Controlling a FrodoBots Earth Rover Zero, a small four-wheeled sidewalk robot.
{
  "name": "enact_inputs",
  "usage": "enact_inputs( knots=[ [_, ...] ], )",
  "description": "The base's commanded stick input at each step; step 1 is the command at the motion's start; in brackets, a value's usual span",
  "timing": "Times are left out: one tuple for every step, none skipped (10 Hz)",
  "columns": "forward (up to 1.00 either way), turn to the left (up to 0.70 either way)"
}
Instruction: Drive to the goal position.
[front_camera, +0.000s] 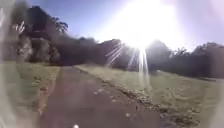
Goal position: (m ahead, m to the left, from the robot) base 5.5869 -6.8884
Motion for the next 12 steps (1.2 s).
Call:
enact_inputs(
  knots=[
    [1.0, -0.39],
    [1.0, -0.23],
    [1.0, -0.11],
    [1.0, 0.0],
    [1.0, 0.0],
    [1.0, 0.0],
    [1.0, 0.0],
    [1.0, 0.0],
    [1.0, 0.0],
    [1.0, 0.0],
    [1.0, 0.0],
    [1.0, 0.0]
  ],
)
